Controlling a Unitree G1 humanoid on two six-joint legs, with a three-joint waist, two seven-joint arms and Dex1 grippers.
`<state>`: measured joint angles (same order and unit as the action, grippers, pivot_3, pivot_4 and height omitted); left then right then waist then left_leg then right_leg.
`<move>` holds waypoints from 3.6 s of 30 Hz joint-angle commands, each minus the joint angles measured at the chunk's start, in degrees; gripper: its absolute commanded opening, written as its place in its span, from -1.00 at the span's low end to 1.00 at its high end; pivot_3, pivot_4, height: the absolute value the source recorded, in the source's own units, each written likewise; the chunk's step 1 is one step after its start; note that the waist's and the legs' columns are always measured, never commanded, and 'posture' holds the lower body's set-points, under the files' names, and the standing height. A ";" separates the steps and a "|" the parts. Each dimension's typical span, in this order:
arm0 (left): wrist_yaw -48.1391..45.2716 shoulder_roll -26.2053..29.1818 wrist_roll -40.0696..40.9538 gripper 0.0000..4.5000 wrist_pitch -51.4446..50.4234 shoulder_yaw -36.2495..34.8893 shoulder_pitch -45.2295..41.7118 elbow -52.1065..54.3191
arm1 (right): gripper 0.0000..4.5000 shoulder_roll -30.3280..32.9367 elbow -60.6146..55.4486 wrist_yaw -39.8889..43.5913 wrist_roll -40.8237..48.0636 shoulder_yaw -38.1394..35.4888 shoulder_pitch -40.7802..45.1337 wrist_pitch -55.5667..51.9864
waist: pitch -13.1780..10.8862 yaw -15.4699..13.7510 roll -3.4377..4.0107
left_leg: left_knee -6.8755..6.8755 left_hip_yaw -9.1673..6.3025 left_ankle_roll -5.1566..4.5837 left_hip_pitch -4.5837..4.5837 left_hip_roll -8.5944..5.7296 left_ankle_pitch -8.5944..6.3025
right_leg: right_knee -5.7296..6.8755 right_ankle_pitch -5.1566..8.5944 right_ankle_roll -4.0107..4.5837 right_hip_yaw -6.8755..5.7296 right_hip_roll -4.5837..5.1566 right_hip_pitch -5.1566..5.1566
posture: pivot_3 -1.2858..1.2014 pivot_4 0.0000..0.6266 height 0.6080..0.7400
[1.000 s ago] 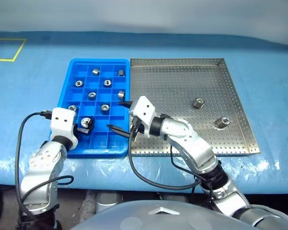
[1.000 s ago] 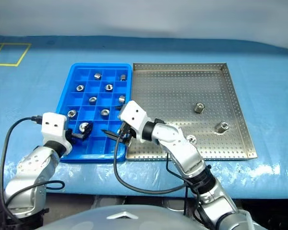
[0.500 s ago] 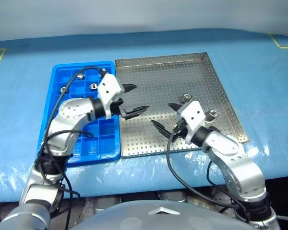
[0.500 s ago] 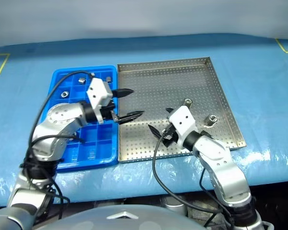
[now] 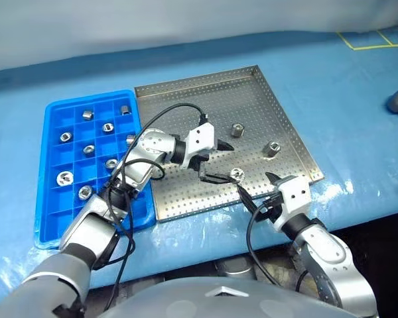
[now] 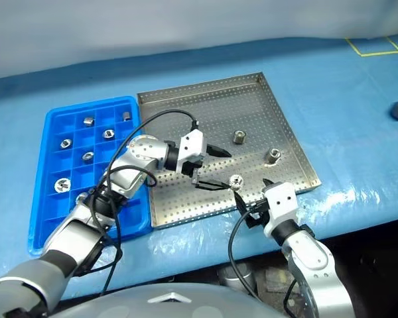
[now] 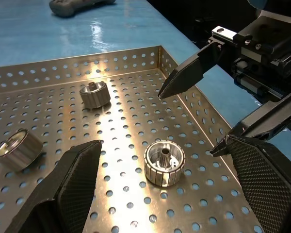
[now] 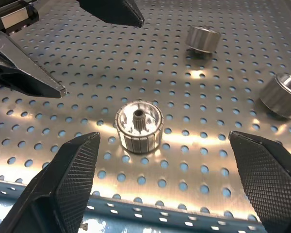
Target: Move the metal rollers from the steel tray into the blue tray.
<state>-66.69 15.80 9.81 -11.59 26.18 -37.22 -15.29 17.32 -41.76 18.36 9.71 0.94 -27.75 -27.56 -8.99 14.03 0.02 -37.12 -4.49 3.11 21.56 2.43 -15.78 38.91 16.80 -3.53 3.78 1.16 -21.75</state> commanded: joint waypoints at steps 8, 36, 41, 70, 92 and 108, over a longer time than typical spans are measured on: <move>-0.40 -2.80 -9.30 1.00 8.12 4.63 -2.83 -9.93 | 1.00 -1.26 -3.54 -2.30 -0.18 -0.75 -0.88 2.44 | 0.00 3.23 0.00 | 0.04 0.04 -0.03 -0.01 0.01 -0.02 | -0.01 0.11 -0.21 0.08 -0.02 0.00 | -0.30 -0.52 1.00; 25.89 -1.35 -2.14 -0.25 -6.71 -21.66 8.27 24.14 | 1.00 -0.36 3.93 2.05 0.23 9.25 22.42 -1.44 | -0.01 1.69 0.03 | 0.03 0.03 -0.06 -0.07 0.08 -0.02 | 0.09 -0.08 -0.04 0.15 -0.06 -0.02 | -0.16 -0.52 1.00; 39.31 -0.02 -4.88 -0.25 -13.74 -31.07 19.87 42.44 | 1.00 -3.37 13.01 6.44 0.32 15.56 35.11 0.15 | -0.02 -1.08 0.00 | -0.02 -0.03 -0.05 -0.06 0.07 -0.01 | 0.12 -0.10 -0.04 0.08 -0.02 -0.02 | -0.05 -0.52 1.00; 73.62 -17.00 -22.76 -0.25 -31.57 -25.59 63.51 72.03 | 1.00 -13.31 36.39 25.44 0.30 26.88 53.86 13.39 | -0.02 -15.60 -0.08 | 0.08 -0.20 0.10 -0.07 0.04 0.07 | 0.10 -0.14 0.07 -0.28 0.08 0.00 | 0.20 -0.52 1.00; 71.61 -16.87 -16.97 0.99 -27.70 -26.95 50.48 61.44 | 1.00 -11.00 23.06 15.12 2.08 17.82 45.20 6.65 | -0.03 -15.18 -0.06 | 0.08 -0.31 0.14 0.02 0.00 0.13 | 0.06 -0.13 0.12 -0.43 0.11 -0.02 | 0.08 -0.52 1.00; 49.36 -10.27 -2.01 0.99 -22.09 -12.97 35.32 49.09 | 1.00 -10.95 18.70 -9.15 -3.66 1.99 38.73 -7.39 | 0.02 -7.63 -0.01 | 0.14 -0.01 0.04 0.04 0.03 0.16 | 0.07 -0.27 0.25 -0.08 0.06 -0.15 | -0.08 -0.52 1.00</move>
<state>-15.69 4.98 6.93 -35.61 12.18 -2.15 33.33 7.20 -23.02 10.80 6.10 3.47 9.27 -34.17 -8.98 6.40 0.01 -37.00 -4.49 3.15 21.59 2.47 -15.61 38.99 16.53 -3.28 3.73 1.21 -21.89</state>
